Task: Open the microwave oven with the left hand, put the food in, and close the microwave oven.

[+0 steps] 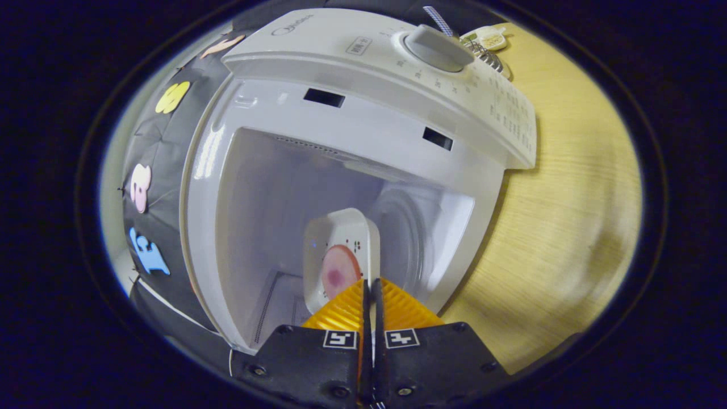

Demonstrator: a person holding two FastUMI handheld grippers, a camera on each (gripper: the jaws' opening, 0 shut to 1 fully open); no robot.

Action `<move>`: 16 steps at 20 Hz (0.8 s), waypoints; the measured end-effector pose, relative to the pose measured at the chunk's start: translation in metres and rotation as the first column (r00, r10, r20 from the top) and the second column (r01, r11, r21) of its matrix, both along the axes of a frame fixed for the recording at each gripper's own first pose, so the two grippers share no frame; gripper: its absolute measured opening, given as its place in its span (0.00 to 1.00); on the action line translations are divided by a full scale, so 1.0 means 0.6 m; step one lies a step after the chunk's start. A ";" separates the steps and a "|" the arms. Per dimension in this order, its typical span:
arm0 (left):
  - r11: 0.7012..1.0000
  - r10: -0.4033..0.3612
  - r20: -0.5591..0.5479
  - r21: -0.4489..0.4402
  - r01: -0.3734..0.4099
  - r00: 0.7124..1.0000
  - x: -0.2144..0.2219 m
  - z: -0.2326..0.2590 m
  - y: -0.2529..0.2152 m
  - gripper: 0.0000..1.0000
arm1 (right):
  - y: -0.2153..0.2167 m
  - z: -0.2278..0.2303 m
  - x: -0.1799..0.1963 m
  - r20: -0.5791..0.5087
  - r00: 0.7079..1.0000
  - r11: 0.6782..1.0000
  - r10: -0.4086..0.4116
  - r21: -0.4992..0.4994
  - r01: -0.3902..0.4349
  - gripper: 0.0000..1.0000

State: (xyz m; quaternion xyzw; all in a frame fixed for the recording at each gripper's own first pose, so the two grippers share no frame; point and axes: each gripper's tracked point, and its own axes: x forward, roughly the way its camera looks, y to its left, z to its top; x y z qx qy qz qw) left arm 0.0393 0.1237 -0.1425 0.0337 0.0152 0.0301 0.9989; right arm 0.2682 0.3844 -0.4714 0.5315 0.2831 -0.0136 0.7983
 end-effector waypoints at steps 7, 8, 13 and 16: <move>1.000 0.004 -0.026 0.001 -0.004 1.000 0.012 -0.015 -0.003 0.94 | 0.007 -0.022 0.026 0.037 0.999 0.998 0.005 -0.058 -0.003 0.13; 1.000 0.001 -0.025 -0.004 -0.001 1.000 0.011 -0.017 -0.005 0.94 | 0.007 -0.023 0.030 0.044 0.999 0.997 0.006 -0.071 -0.003 0.13; 1.000 -0.008 -0.041 -0.008 0.008 0.999 0.014 -0.033 -0.001 0.94 | 0.003 -0.018 0.030 0.072 0.995 0.977 0.062 -0.210 -0.046 0.00; 1.000 0.016 -0.036 -0.005 -0.016 0.999 0.008 -0.032 0.011 0.94 | -0.003 0.000 0.023 0.100 0.986 0.934 0.132 -0.347 -0.089 0.27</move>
